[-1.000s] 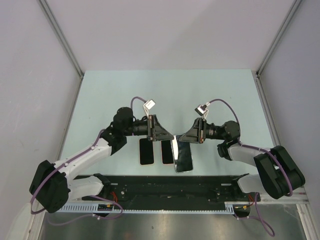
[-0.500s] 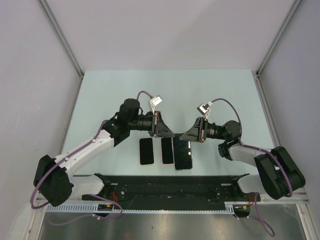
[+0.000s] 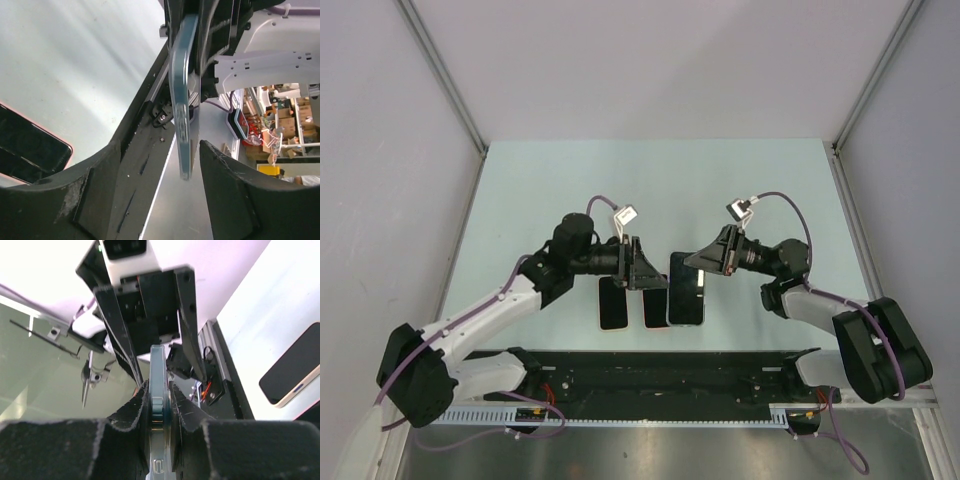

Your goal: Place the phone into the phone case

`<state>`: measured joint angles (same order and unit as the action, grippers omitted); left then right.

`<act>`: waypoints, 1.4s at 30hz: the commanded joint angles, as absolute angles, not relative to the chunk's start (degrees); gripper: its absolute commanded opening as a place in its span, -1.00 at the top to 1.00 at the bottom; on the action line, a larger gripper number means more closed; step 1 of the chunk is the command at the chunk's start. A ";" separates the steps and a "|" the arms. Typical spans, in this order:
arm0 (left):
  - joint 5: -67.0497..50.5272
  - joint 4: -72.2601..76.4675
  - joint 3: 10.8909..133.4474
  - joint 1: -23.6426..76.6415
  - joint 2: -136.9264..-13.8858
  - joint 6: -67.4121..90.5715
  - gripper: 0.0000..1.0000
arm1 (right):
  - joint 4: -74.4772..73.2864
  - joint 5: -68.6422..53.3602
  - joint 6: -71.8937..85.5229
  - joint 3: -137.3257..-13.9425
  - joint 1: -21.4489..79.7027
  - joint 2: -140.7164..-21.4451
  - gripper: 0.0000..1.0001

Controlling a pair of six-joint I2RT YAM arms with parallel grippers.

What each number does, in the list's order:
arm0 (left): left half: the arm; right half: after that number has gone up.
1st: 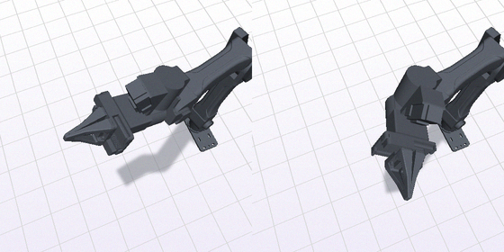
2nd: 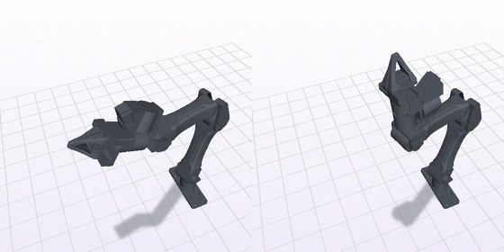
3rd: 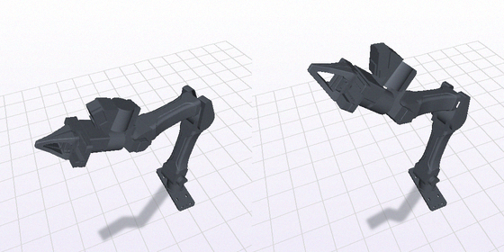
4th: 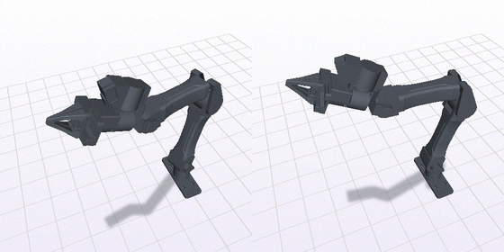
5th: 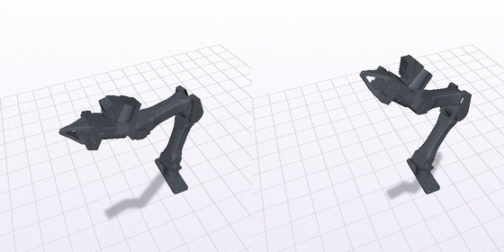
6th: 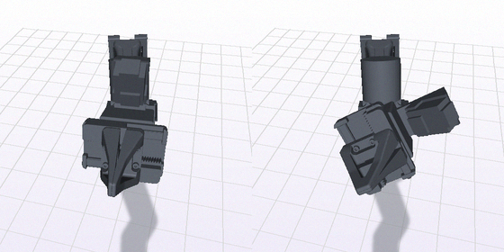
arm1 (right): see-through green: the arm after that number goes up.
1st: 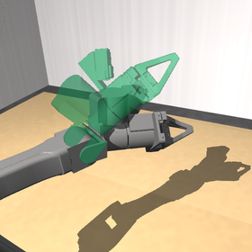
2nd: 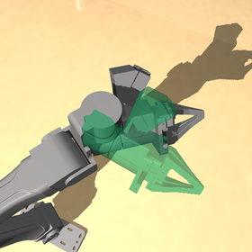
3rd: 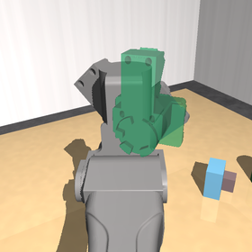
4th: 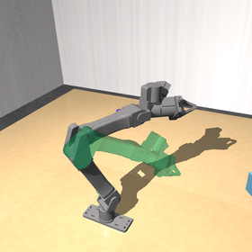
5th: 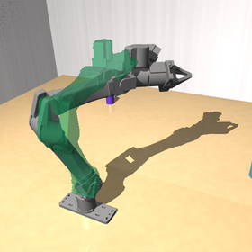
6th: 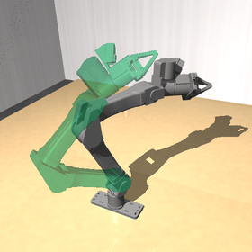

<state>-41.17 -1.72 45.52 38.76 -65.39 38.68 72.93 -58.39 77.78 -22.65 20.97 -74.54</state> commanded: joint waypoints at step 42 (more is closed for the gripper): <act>-41.84 13.80 40.96 42.54 -72.16 47.90 1.00 | 64.25 -55.11 75.94 -26.37 13.36 -68.47 0.16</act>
